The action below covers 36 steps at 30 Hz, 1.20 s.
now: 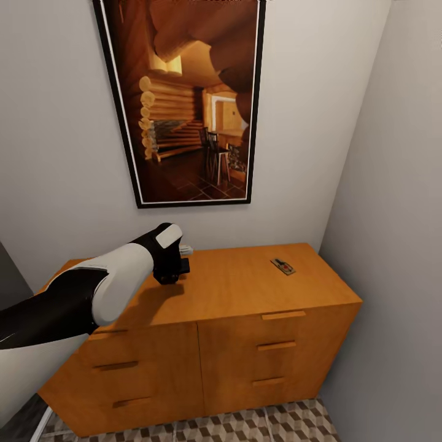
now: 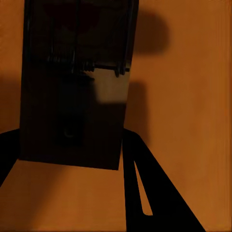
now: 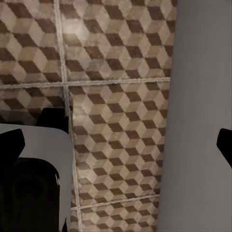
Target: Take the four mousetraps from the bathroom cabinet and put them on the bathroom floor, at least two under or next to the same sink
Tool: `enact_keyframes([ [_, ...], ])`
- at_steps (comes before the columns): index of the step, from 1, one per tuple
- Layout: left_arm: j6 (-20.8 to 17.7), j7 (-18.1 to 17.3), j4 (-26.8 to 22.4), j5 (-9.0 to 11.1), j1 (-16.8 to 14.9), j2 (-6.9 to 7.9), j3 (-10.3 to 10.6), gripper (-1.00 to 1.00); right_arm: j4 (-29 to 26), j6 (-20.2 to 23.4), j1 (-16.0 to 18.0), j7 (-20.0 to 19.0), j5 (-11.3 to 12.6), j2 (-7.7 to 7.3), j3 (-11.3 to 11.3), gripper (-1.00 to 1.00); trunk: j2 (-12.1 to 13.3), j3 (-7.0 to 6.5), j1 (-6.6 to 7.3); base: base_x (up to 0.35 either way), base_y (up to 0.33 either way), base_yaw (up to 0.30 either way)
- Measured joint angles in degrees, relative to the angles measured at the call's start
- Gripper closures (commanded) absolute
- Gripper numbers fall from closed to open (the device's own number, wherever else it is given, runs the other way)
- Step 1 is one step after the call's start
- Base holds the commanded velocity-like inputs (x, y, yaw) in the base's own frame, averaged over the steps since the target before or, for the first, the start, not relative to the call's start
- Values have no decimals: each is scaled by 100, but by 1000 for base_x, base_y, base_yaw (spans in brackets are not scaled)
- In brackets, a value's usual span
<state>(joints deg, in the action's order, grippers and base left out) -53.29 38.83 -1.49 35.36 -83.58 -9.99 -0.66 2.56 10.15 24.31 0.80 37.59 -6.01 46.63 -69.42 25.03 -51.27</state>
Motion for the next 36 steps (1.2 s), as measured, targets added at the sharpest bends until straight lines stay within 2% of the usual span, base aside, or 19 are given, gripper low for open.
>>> enact_keyframes([
  [19,-30,-48,-5,7,108,0,5,100,-7,-18,0,8,31,-21,-13,-100,763,-342,418,0,0,0],
  [27,-34,-54,-8,9,114,0,-2,100,-8,-15,3,8,294,-23,-18,-100,1084,-485,593,0,0,0],
  [36,-35,-61,-8,9,115,0,0,100,-16,-21,0,1,373,-23,-25,-100,1445,-647,791,0,0,0],
])
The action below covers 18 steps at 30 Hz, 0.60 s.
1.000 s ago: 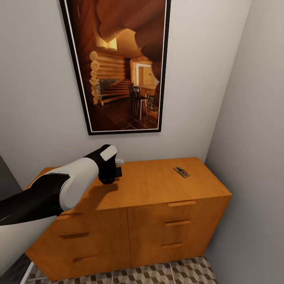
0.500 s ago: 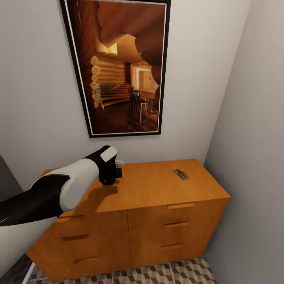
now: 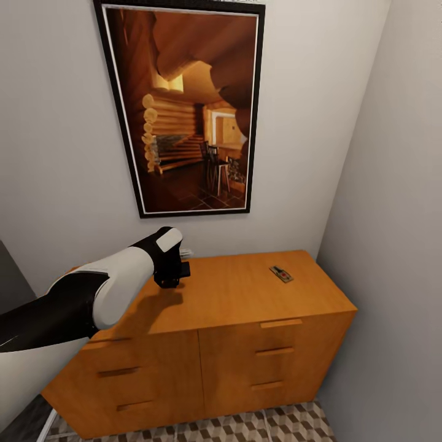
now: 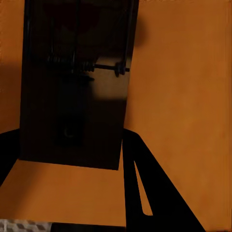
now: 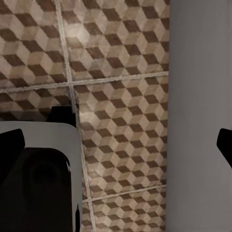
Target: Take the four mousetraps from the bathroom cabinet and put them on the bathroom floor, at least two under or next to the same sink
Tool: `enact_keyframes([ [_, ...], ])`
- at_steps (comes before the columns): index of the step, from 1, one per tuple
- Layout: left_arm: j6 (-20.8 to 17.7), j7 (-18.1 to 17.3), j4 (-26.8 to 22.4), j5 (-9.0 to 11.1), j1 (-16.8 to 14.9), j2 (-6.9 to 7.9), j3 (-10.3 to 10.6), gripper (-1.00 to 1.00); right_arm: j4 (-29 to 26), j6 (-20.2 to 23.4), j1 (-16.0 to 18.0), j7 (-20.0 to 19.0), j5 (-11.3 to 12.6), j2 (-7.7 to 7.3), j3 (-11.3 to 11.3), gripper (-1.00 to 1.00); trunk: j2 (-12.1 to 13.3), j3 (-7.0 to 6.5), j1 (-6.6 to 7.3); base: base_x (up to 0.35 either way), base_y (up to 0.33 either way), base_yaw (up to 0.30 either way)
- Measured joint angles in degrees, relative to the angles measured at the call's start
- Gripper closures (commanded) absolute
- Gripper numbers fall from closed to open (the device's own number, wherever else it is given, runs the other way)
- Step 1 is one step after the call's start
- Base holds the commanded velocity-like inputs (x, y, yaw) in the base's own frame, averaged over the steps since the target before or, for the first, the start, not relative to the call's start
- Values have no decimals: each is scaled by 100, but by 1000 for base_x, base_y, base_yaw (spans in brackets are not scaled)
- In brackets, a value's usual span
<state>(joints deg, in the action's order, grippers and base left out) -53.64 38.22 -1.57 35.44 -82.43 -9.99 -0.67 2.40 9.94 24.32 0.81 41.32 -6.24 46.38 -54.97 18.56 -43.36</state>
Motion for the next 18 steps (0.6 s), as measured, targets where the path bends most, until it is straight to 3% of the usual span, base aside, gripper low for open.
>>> enact_keyframes([
  [9,0,6,-24,1,0,0,-6,100,-1,-6,-1,-5,5,0,-1,-100,361,-162,198,0,0,0],
  [18,-3,14,-32,5,0,39,-1,100,-23,0,6,-19,5,2,-10,-100,363,-162,198,-5,0,0],
])
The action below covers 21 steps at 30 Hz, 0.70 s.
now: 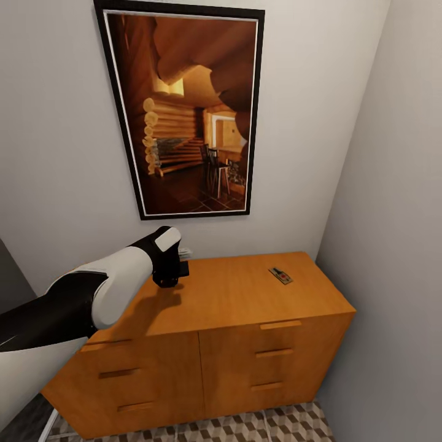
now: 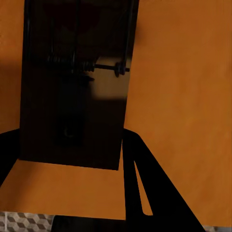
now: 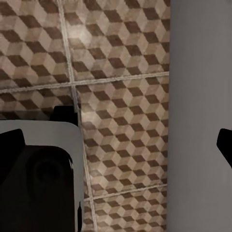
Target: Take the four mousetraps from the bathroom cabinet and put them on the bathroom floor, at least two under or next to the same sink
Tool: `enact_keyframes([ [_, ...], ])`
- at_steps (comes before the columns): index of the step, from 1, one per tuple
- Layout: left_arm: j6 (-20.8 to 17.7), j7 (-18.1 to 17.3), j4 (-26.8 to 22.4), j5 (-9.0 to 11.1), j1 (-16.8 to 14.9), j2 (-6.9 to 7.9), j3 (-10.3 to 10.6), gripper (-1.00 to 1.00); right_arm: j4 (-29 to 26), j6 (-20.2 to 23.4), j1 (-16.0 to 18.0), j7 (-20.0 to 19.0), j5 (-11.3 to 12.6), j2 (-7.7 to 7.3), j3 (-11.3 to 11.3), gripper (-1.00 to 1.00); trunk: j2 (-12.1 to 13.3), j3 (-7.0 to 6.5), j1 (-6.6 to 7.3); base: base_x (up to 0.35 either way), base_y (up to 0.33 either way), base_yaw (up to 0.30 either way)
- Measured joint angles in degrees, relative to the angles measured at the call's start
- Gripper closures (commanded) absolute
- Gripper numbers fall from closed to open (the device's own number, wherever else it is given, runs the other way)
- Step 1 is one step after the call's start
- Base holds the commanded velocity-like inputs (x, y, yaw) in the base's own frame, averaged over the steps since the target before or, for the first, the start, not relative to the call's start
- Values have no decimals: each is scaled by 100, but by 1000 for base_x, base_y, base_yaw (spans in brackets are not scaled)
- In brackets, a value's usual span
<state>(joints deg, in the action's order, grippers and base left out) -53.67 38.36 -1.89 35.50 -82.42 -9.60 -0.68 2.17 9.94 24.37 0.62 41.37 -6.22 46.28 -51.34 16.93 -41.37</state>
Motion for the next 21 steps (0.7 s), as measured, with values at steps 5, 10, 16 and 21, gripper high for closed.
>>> enact_keyframes([
  [5,2,3,-13,4,0,3,-5,100,-9,-2,2,-1,-7,-1,-1,-100,0,0,-3,-163,0,0],
  [10,-1,3,-19,6,0,3,-8,100,-12,6,2,1,-10,-1,-5,-100,0,0,-3,-270,0,0],
  [16,-6,4,-21,7,0,3,-6,100,-13,35,10,0,-4,-3,-6,-100,0,0,-1,-140,0,0],
  [21,-6,4,-21,6,0,4,4,100,-23,61,32,-52,35,-16,-10,-100,0,0,-1,-115,0,0],
])
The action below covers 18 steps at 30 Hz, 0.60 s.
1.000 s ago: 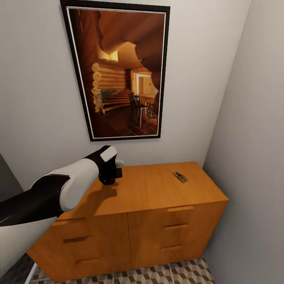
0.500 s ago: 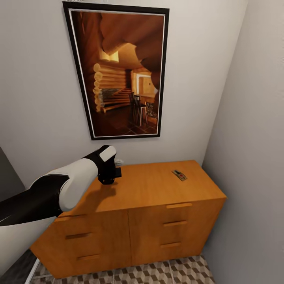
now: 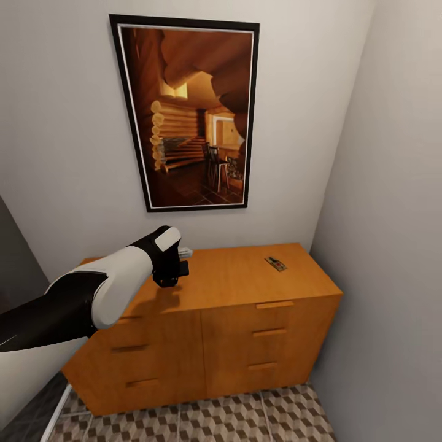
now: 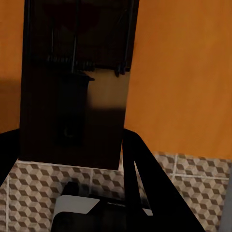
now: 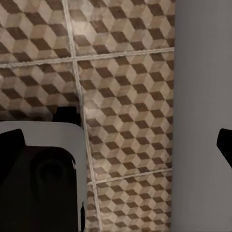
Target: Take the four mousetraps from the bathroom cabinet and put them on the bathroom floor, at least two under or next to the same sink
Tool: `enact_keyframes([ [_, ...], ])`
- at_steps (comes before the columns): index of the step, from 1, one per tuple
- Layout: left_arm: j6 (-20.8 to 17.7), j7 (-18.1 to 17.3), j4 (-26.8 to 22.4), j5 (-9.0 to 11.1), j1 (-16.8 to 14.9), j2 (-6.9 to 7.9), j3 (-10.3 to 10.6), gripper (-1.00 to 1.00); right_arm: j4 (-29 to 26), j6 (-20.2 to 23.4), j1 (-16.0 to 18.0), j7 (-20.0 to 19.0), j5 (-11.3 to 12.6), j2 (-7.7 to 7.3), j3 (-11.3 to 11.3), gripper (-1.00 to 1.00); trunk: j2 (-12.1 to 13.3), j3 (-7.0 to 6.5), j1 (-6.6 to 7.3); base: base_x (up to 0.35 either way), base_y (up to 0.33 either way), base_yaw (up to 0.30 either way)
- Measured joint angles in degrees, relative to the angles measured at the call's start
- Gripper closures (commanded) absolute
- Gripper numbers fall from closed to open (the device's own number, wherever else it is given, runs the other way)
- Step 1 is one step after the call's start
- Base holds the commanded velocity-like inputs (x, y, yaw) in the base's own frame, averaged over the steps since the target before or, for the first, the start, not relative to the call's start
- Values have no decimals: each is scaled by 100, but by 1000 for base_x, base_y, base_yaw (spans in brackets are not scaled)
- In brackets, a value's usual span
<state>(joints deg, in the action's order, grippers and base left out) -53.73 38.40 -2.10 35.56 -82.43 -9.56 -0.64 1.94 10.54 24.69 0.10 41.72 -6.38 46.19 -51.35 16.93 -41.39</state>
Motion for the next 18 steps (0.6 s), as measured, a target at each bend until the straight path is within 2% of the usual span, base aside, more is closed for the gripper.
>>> enact_keyframes([
  [6,0,0,0,-9,0,8,0,100,-52,68,161,-309,332,-17,-8,-100,1,0,1,-21,0,0],
  [9,0,0,0,-11,0,17,1,100,-79,233,270,-511,462,-102,-9,-100,1,0,2,-4,0,0],
  [10,0,1,0,-12,1,21,1,100,-130,451,337,-682,510,-181,-9,-100,1,0,2,-2,0,0],
  [15,0,-1,0,-12,1,29,-1,100,-472,1101,527,-933,562,-416,-2,-100,1,0,2,0,0,0],
  [16,0,-1,0,-12,1,31,0,100,-678,1345,583,-965,582,-508,6,-100,1,-1,2,0,0,0],
  [18,1,-4,-2,-11,1,34,-7,100,-1492,1992,662,-999,613,-835,19,-100,1,-1,2,0,0,0],
])
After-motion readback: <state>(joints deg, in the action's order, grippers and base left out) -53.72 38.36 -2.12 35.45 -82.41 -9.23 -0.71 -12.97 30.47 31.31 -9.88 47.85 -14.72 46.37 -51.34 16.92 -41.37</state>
